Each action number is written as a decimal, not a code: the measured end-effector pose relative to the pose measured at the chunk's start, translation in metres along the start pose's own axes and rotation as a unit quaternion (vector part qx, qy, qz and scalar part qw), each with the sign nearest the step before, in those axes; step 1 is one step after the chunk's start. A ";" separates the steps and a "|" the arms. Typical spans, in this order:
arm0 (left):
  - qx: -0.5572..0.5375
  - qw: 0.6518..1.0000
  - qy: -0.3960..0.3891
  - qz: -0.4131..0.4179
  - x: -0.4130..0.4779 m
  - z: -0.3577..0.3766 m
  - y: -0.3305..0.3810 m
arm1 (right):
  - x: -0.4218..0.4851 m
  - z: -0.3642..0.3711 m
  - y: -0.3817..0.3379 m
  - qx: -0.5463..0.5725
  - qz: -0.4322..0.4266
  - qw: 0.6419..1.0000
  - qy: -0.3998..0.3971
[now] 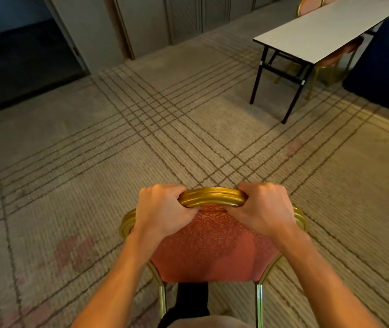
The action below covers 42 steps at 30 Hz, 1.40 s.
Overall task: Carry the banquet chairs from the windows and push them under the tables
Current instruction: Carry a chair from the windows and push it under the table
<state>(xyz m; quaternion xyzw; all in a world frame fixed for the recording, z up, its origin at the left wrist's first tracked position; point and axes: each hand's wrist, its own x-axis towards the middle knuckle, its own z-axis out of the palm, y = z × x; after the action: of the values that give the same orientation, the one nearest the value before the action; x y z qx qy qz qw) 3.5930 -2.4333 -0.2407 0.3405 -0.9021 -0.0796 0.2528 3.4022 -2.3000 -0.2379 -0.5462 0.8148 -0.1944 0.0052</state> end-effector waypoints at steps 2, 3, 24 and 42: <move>-0.015 1.000 0.003 0.005 0.045 0.022 -0.027 | 0.052 0.013 0.005 -0.013 0.007 1.000 0.000; -0.028 1.000 0.000 0.005 0.060 0.028 -0.035 | 0.070 0.015 0.006 -0.013 0.015 1.000 -0.009; -0.024 0.998 -0.029 0.048 0.478 0.166 -0.173 | 0.489 0.072 0.104 -0.017 0.056 0.998 0.011; 0.003 1.000 -0.019 0.002 0.814 0.292 -0.263 | 0.862 0.120 0.218 0.003 0.029 1.000 -0.011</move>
<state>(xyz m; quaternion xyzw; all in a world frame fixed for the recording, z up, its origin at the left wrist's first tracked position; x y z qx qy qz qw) 3.0738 -3.1729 -0.2477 0.3373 -0.9078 -0.0832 0.2350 2.8871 -3.0347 -0.2432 -0.5241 0.8297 -0.1906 0.0218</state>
